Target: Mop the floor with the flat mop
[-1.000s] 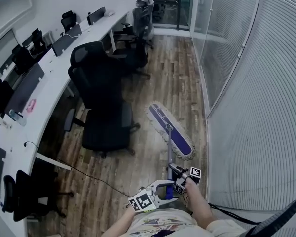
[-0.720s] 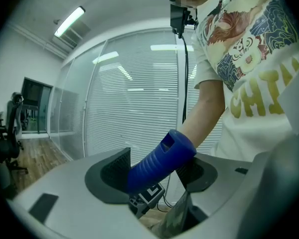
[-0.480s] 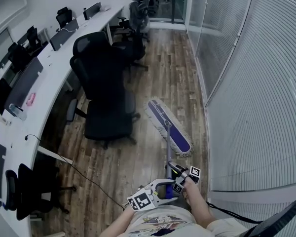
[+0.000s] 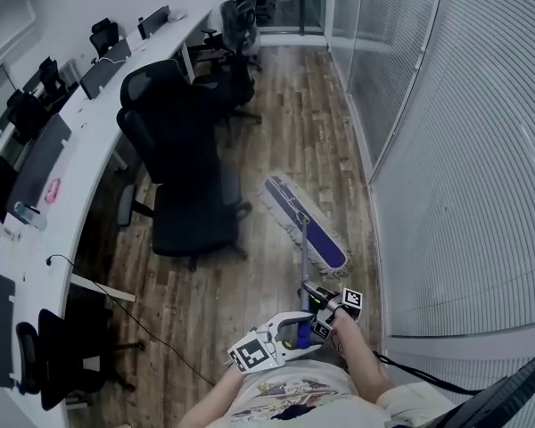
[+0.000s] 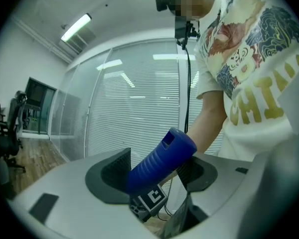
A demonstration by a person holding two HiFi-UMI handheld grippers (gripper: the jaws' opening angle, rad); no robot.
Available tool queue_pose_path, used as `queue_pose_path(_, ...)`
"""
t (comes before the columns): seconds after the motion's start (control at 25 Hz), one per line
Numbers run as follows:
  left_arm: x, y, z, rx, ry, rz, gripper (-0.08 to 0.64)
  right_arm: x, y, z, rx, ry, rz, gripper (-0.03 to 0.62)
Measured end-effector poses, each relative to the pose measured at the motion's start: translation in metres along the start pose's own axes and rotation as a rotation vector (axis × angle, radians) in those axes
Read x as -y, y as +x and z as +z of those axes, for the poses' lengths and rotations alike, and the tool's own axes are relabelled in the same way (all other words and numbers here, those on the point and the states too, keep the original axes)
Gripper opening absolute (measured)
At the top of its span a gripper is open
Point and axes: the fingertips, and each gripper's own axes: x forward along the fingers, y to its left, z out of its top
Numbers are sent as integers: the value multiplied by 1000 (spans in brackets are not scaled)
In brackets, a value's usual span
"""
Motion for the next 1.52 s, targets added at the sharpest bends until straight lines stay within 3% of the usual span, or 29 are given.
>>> queue_pose_path(0.2, -26, 10, 2, -16, 9, -20, 261, -12, 16, 20, -35, -9, -24, 178)
queue_pose_path(0.4, -73, 41, -9, -88, 27, -24, 261, -28, 36, 71, -18, 7, -38, 176)
queue_pose_path(0.76, -197, 122, 31, -18, 8, 34, 261, -111, 82, 179, -68, 1, -32, 178)
queue_pose_path(1.12, -284, 190, 37, -21, 1, 93, 261, -156, 112, 268, -126, -27, -96, 178)
queue_pose_path(1.52, -377, 207, 45, -13, 8, 107, 261, -196, 173, 330, -142, -62, -108, 178)
